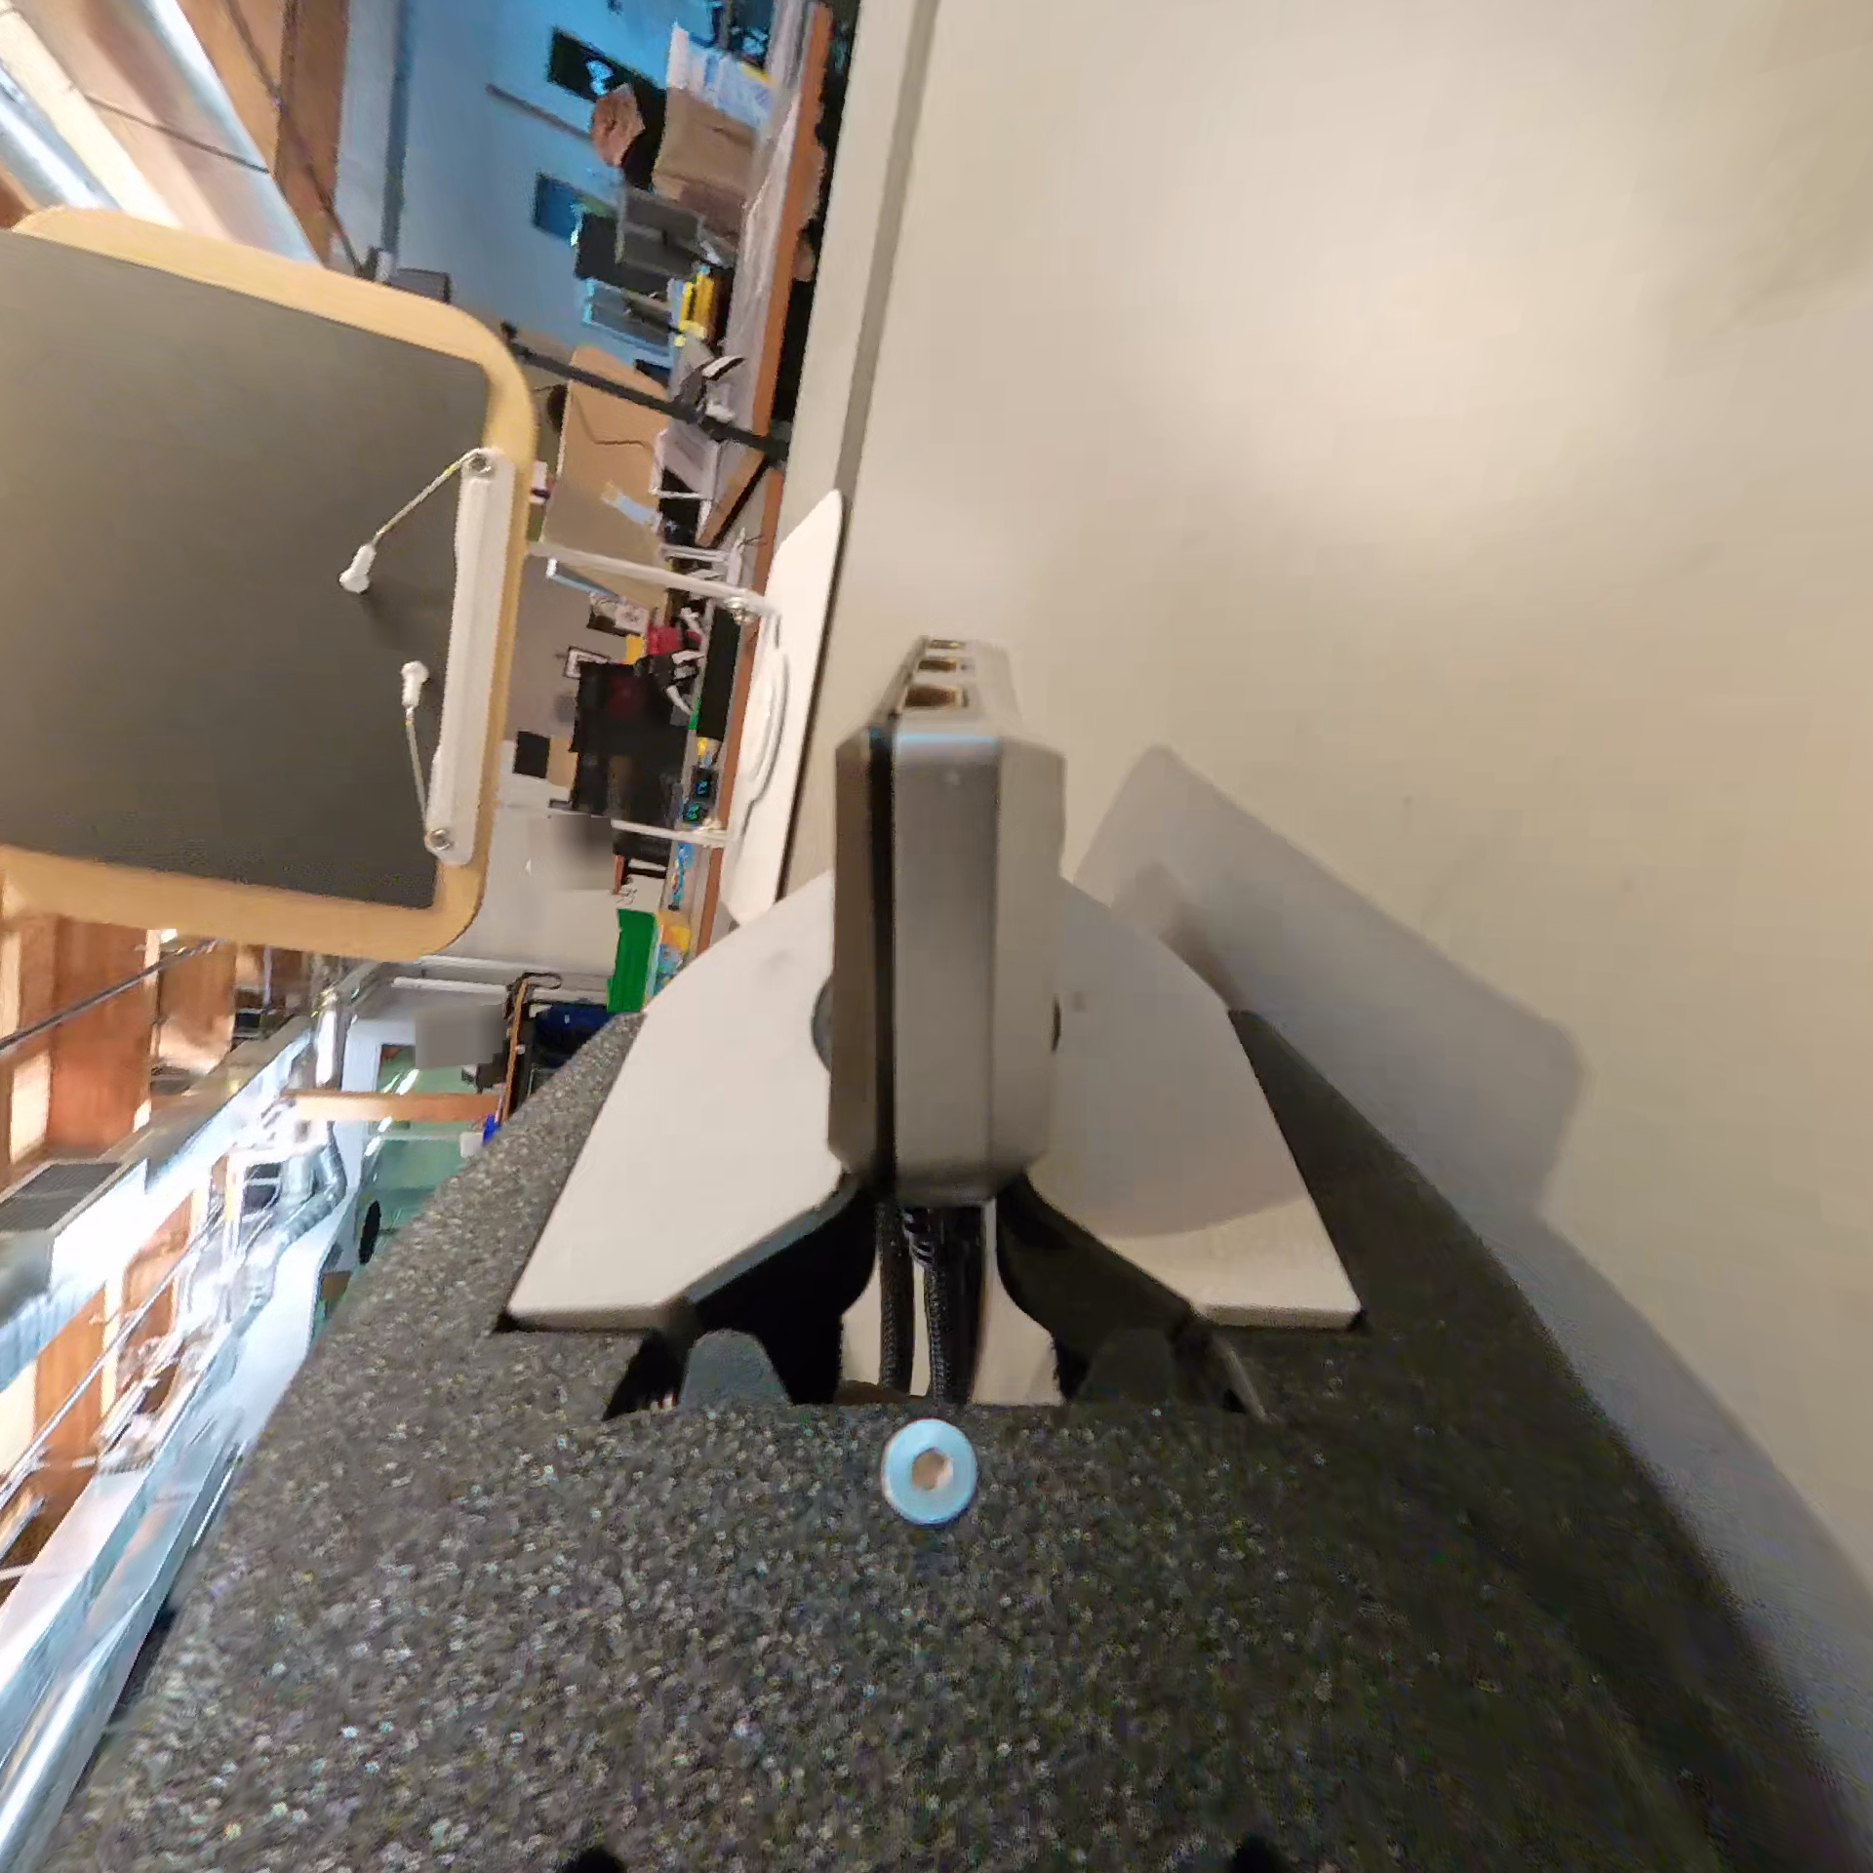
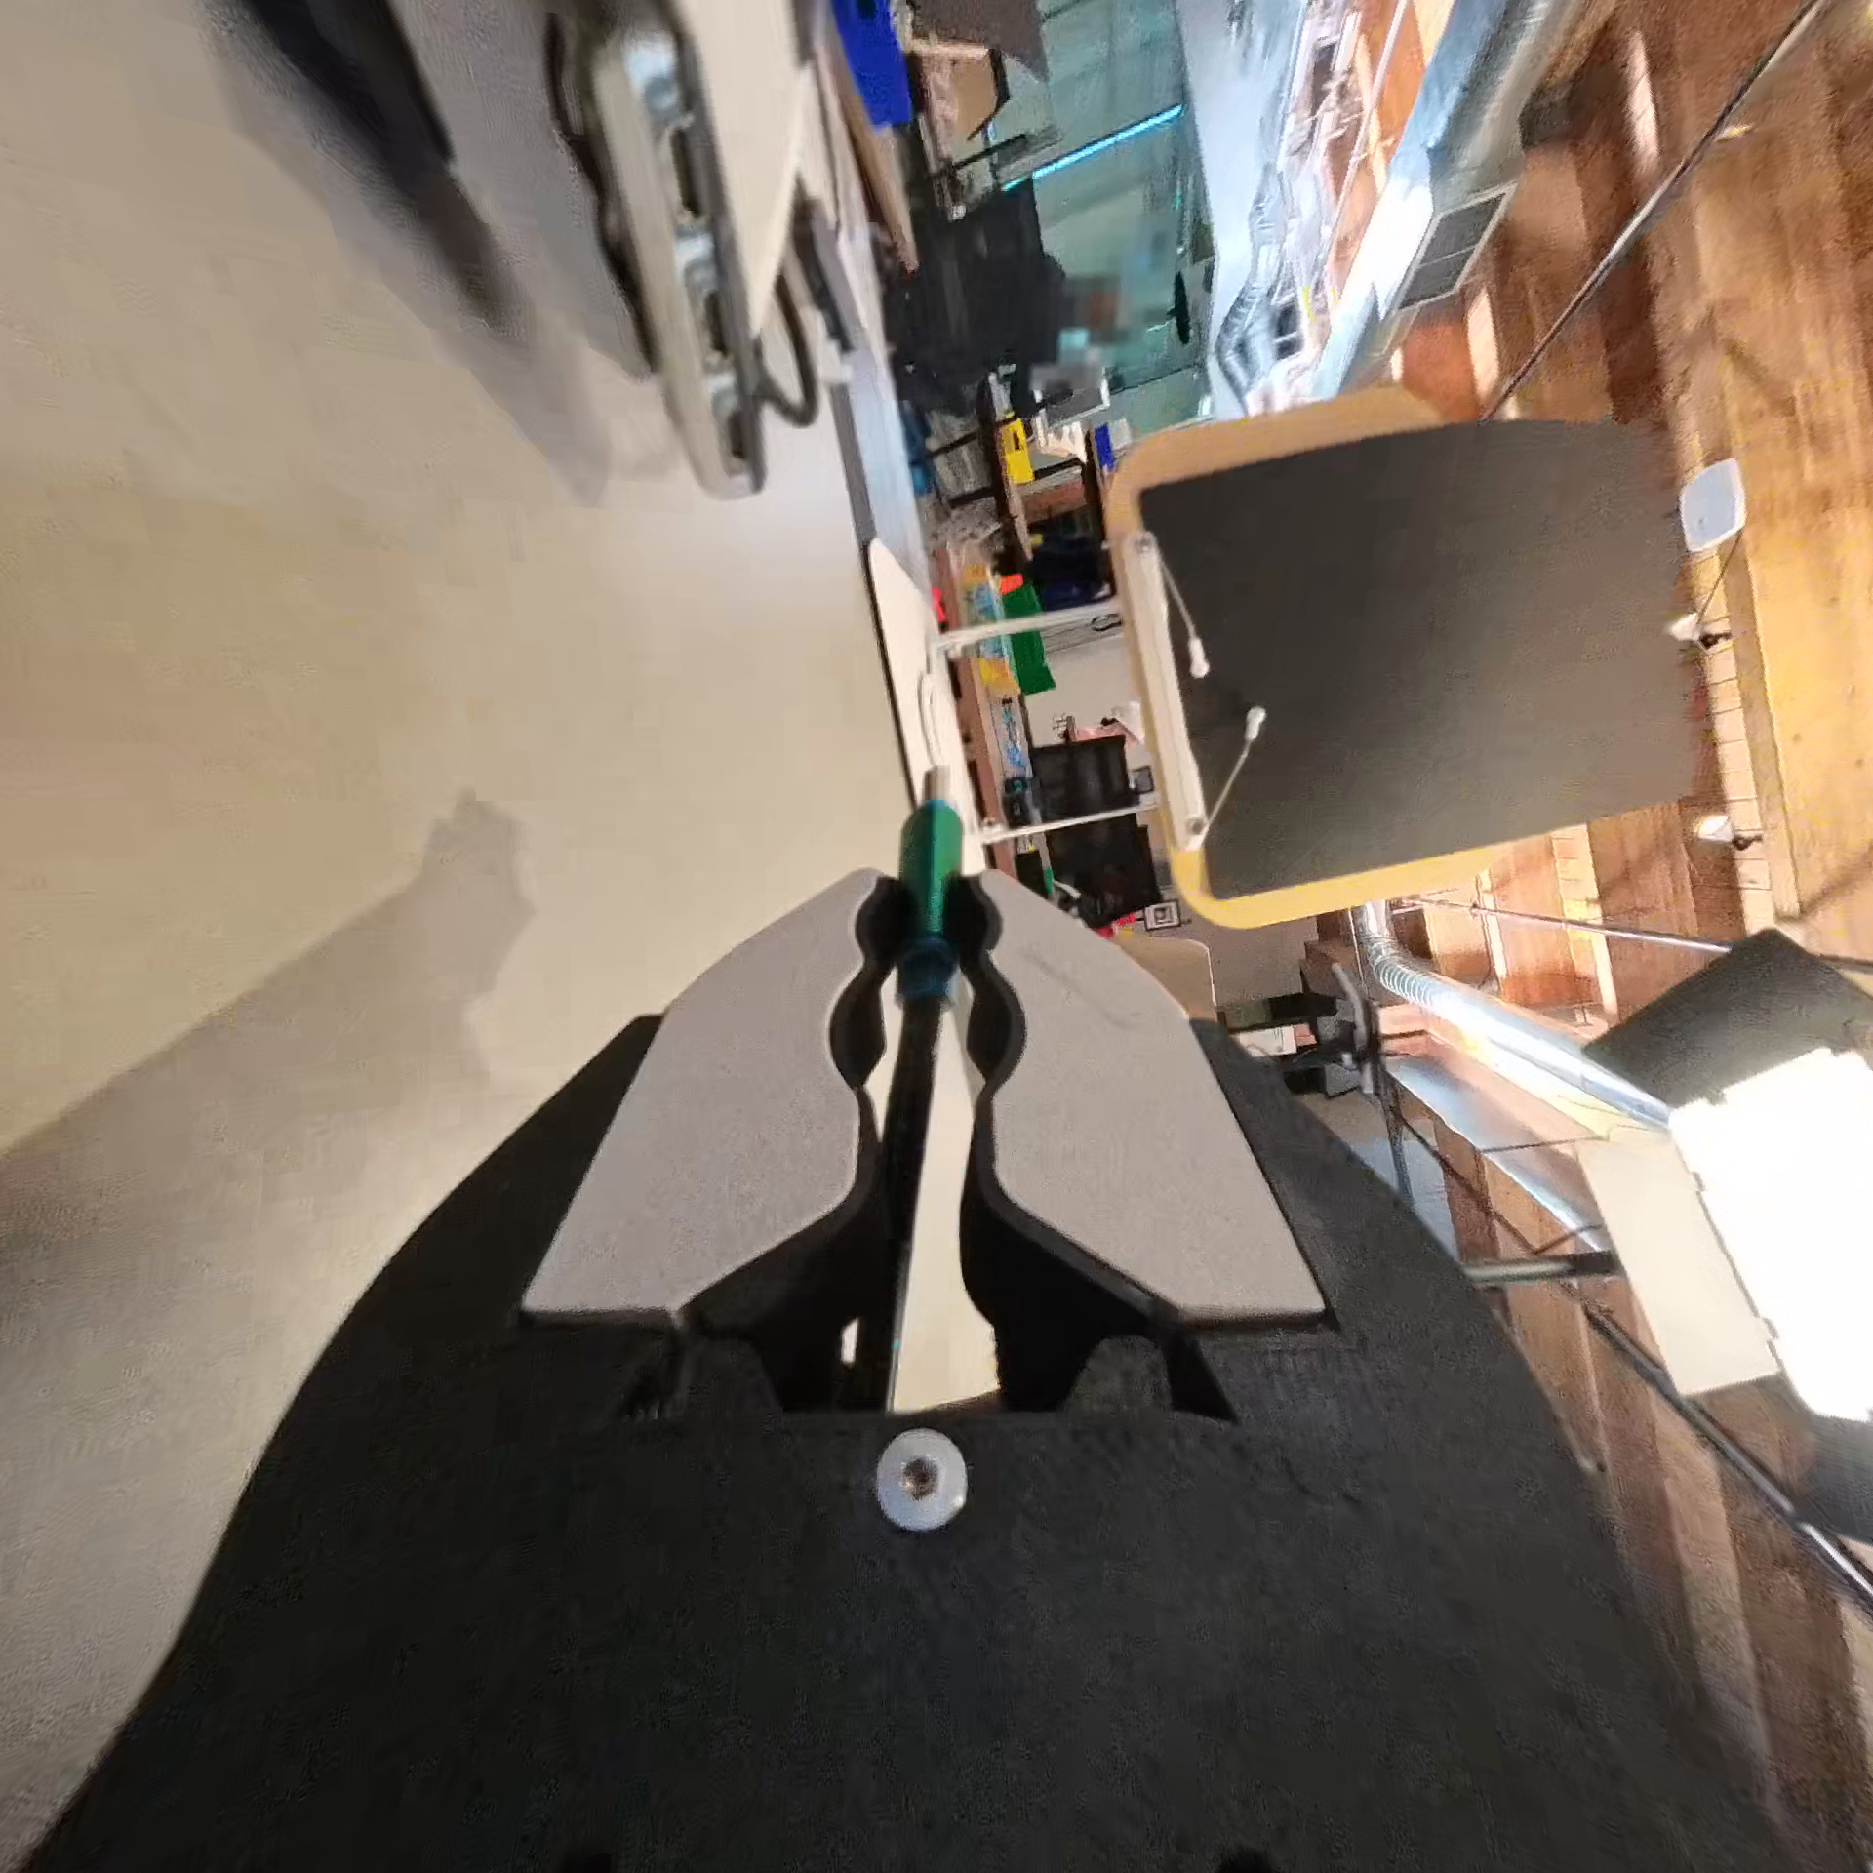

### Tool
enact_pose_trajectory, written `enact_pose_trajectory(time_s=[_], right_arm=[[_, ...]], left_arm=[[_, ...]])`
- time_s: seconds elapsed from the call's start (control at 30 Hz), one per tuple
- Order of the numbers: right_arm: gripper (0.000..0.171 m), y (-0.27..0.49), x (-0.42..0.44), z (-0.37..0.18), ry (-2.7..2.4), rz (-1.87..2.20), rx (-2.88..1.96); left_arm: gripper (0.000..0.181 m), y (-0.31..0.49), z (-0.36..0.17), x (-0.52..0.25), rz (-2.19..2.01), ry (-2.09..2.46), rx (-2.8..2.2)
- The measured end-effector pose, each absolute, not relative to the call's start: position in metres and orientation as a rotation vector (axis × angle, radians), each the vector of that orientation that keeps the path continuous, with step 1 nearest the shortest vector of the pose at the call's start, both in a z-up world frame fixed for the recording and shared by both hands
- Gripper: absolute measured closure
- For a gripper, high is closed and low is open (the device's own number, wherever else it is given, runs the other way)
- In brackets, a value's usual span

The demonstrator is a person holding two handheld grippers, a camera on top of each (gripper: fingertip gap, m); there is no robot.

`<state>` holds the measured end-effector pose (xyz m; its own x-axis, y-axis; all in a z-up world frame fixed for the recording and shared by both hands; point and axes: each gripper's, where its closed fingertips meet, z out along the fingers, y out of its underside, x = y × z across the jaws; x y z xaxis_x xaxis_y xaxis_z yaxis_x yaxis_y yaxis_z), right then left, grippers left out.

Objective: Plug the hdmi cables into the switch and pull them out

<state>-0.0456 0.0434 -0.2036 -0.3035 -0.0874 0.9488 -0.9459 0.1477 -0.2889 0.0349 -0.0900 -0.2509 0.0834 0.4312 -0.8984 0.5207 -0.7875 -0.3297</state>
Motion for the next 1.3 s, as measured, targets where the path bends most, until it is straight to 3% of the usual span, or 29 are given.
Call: enact_pose_trajectory(time_s=[0.1, 0.27, 0.4, 0.57, 0.83, 0.9, 1.13, 1.3], right_arm=[[0.159, 0.052, -0.055, -0.162, -1.605, 1.427, 0.866], [0.159, 0.108, -0.119, -0.037, -1.704, 1.764, 0.443], [0.159, 0.171, -0.167, 0.029, -1.650, 1.749, 0.320], [0.159, 0.207, -0.212, 0.011, -1.656, 1.524, 0.327], [0.156, 0.194, -0.260, -0.161, -2.217, 1.045, 0.351], [0.147, 0.190, -0.255, -0.162, -2.246, 1.080, 0.329], [0.139, 0.178, -0.226, -0.120, -2.187, 1.169, 0.385], [0.130, 0.137, -0.149, -0.125, -2.155, 1.316, 0.639]], left_arm=[[0.158, -0.097, -0.255, 0.040, -1.802, 1.036, 2.274], [0.158, -0.107, -0.258, 0.047, -1.788, 1.127, 2.268], [0.158, -0.105, -0.258, 0.044, -1.787, 1.119, 2.263], [0.158, -0.104, -0.258, 0.043, -1.777, 1.116, 2.250], [0.158, -0.098, -0.258, 0.043, -1.769, 1.103, 2.253], [0.158, -0.095, -0.258, 0.043, -1.768, 1.087, 2.263], [0.158, -0.072, -0.255, 0.037, -1.807, 0.919, 2.338], [0.158, -0.039, -0.242, 0.033, -1.950, 0.698, 2.414]])
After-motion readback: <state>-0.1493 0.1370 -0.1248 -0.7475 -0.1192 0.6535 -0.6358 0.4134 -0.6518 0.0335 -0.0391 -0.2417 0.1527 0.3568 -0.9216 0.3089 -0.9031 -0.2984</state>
